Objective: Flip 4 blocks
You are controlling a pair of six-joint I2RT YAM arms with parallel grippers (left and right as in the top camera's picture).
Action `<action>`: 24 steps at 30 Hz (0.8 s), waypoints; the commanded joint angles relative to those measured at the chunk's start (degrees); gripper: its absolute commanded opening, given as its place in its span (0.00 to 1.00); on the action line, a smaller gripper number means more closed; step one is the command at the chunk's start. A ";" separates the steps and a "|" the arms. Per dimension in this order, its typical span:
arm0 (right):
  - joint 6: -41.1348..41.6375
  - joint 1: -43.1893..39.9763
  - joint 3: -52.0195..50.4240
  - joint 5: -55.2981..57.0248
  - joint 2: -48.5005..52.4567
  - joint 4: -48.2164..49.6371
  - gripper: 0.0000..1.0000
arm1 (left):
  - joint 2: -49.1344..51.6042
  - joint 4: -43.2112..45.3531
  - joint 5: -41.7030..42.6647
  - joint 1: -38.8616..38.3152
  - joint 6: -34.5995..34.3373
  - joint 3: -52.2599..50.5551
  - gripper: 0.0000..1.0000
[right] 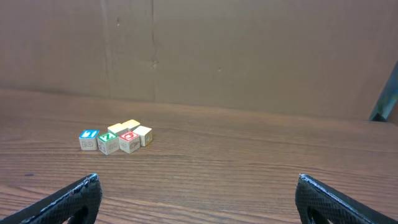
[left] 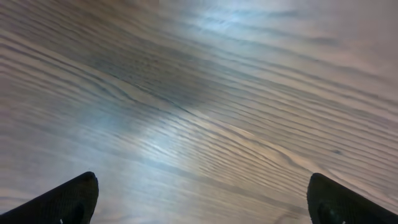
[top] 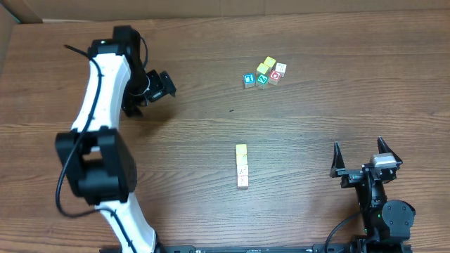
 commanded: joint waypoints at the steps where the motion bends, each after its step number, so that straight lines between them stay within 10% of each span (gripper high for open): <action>1: -0.24 -0.22 -0.59 0.68 -0.52 0.15 1.00 | -12.79 0.04 -0.17 -0.22 0.26 0.98 1.00; 24: -0.24 -0.22 -0.59 0.68 -0.52 0.15 1.00 | -60.22 -6.91 -3.34 -0.22 -1.27 0.92 1.00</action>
